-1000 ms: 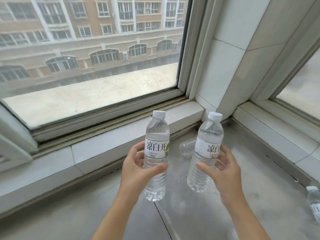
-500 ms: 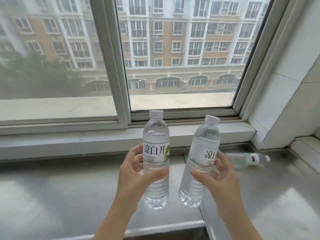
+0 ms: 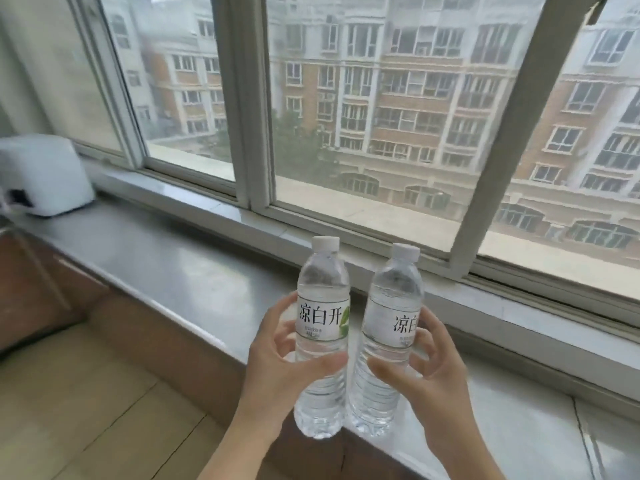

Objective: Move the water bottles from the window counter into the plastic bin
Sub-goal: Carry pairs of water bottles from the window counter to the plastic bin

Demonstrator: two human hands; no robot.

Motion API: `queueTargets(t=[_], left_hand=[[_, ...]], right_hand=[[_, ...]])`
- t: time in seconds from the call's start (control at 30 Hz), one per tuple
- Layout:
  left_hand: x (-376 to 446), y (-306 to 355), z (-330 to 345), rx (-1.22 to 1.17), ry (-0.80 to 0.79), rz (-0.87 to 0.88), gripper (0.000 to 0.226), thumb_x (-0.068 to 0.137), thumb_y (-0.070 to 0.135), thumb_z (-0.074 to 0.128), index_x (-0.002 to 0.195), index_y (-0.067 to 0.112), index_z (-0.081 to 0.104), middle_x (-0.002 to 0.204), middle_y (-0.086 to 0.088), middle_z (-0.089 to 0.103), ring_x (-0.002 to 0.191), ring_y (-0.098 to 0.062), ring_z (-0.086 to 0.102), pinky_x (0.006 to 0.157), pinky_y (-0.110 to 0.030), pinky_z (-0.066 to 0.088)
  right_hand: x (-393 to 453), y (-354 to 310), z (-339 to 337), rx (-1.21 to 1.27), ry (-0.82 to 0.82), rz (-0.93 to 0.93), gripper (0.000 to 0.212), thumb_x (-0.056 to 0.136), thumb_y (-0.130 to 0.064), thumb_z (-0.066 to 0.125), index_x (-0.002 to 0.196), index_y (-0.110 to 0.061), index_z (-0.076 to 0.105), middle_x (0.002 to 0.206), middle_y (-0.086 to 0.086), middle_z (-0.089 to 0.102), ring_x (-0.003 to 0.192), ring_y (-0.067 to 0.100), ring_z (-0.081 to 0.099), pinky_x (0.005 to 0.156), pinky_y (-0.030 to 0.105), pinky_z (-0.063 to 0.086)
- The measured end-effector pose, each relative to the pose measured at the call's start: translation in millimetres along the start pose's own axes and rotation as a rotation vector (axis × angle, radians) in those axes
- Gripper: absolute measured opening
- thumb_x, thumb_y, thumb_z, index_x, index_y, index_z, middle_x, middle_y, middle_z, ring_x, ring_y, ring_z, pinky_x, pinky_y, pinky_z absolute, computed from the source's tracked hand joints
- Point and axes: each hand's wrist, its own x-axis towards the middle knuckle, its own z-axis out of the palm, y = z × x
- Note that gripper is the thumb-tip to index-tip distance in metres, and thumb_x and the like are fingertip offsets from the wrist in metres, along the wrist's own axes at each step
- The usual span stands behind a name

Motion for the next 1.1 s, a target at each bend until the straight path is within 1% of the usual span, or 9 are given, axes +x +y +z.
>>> queueTargets(t=[0.07, 0.2, 0.27, 0.37, 0.5, 0.6, 0.8, 0.93, 1.1], left_hand=[[6, 1, -49, 0.011, 0.092, 0.009, 0.091, 0.029, 0.035, 0.095, 0.104, 0.068, 0.057, 0.109, 0.006, 0.073, 0.105, -0.013, 0.068, 0.096, -0.047, 0.052], [13, 8, -153, 0.027, 0.254, 0.032, 0.094, 0.028, 0.035, 0.097, 0.108, 0.064, 0.057, 0.113, 0.000, 0.072, 0.103, -0.019, 0.070, 0.093, -0.054, 0.054], [13, 12, -203, 0.044, 0.336, 0.054, 0.094, 0.029, 0.035, 0.096, 0.111, 0.060, 0.057, 0.111, 0.001, 0.073, 0.100, -0.019, 0.071, 0.091, -0.053, 0.055], [8, 21, -274, 0.051, 0.430, 0.076, 0.094, 0.031, 0.032, 0.095, 0.113, 0.058, 0.057, 0.107, 0.003, 0.074, 0.099, -0.018, 0.072, 0.090, -0.052, 0.055], [-8, 25, -349, 0.069, 0.570, 0.083, 0.095, 0.034, 0.031, 0.094, 0.116, 0.058, 0.055, 0.109, 0.007, 0.074, 0.100, -0.011, 0.071, 0.089, -0.043, 0.055], [-25, 25, -398, 0.091, 0.705, 0.087, 0.095, 0.036, 0.030, 0.095, 0.115, 0.061, 0.054, 0.111, 0.008, 0.073, 0.103, -0.012, 0.070, 0.092, -0.045, 0.054], [-46, 20, -480, 0.119, 0.992, 0.106, 0.090, 0.035, 0.029, 0.093, 0.111, 0.061, 0.057, 0.108, 0.014, 0.074, 0.101, -0.007, 0.069, 0.087, -0.034, 0.054], [-48, 18, -536, 0.146, 1.202, 0.114, 0.088, 0.032, 0.035, 0.093, 0.103, 0.070, 0.054, 0.107, 0.018, 0.072, 0.102, 0.000, 0.067, 0.086, -0.027, 0.050], [-50, 26, -603, 0.170, 1.431, 0.105, 0.092, 0.032, 0.034, 0.094, 0.108, 0.068, 0.054, 0.113, 0.008, 0.071, 0.104, -0.005, 0.068, 0.090, -0.033, 0.052]], right_hand=[[7, 3, 50, 0.020, -0.076, 0.002, 0.086, 0.044, -0.011, 0.088, 0.117, -0.043, 0.056, 0.107, 0.008, 0.067, 0.090, 0.012, 0.070, 0.060, 0.018, 0.055], [17, 12, 155, 0.044, -0.230, 0.016, 0.091, 0.041, -0.015, 0.089, 0.121, -0.042, 0.054, 0.109, 0.005, 0.065, 0.093, 0.014, 0.070, 0.062, 0.022, 0.056], [19, 15, 206, 0.052, -0.295, 0.026, 0.093, 0.041, -0.015, 0.089, 0.122, -0.042, 0.053, 0.112, 0.005, 0.065, 0.095, 0.015, 0.070, 0.065, 0.025, 0.058], [18, 16, 279, 0.067, -0.390, 0.022, 0.093, 0.042, -0.015, 0.090, 0.122, -0.043, 0.053, 0.113, 0.005, 0.065, 0.095, 0.019, 0.070, 0.074, 0.039, 0.059], [14, 13, 366, 0.068, -0.531, -0.001, 0.089, 0.044, -0.012, 0.093, 0.113, -0.051, 0.054, 0.104, -0.002, 0.068, 0.087, 0.016, 0.072, 0.069, 0.033, 0.059], [12, 13, 430, 0.062, -0.675, -0.016, 0.088, 0.049, -0.012, 0.094, 0.112, -0.058, 0.054, 0.107, -0.004, 0.070, 0.093, 0.019, 0.071, 0.080, 0.046, 0.057], [6, 19, 554, 0.092, -0.962, -0.011, 0.087, 0.050, -0.015, 0.092, 0.112, -0.061, 0.051, 0.111, -0.011, 0.066, 0.095, 0.007, 0.069, 0.075, 0.028, 0.054], [5, 25, 639, 0.133, -1.161, -0.017, 0.087, 0.056, -0.001, 0.088, 0.123, -0.045, 0.052, 0.108, -0.005, 0.068, 0.091, 0.005, 0.069, 0.062, 0.017, 0.055], [2, 21, 743, 0.152, -1.377, -0.048, 0.086, 0.057, -0.004, 0.089, 0.117, -0.053, 0.051, 0.105, -0.012, 0.069, 0.093, 0.007, 0.069, 0.070, 0.026, 0.056]])
